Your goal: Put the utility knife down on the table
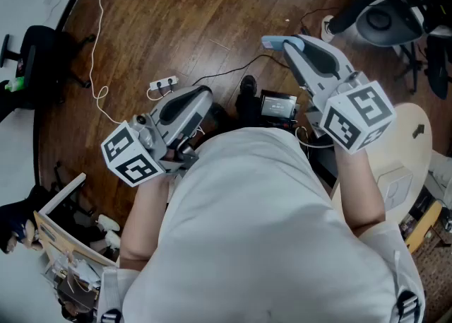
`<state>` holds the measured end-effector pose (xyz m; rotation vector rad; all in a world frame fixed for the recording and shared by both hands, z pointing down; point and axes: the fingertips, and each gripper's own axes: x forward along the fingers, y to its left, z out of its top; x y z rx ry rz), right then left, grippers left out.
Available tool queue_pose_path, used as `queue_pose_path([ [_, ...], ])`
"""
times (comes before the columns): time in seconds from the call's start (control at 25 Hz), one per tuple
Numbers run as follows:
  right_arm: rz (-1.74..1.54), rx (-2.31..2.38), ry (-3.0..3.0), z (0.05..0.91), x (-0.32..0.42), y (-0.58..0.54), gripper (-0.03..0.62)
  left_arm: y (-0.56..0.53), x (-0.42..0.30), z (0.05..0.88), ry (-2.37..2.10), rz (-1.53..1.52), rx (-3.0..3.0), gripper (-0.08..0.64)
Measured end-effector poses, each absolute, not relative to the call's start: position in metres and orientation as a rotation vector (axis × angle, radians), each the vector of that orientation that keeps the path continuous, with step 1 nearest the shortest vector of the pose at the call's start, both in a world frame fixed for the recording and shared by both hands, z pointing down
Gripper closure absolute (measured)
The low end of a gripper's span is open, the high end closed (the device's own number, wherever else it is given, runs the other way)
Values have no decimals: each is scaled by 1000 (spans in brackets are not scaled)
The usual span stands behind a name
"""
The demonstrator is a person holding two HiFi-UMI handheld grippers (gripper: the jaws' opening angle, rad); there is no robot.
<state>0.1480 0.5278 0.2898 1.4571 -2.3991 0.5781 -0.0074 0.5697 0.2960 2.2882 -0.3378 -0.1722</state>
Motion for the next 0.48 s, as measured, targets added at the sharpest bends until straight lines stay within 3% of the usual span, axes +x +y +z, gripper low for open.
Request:
queue_pose_path([
  [0.48, 592, 1452, -2352, 292, 153, 545, 522, 577, -1, 306, -312, -187, 2237, 557],
])
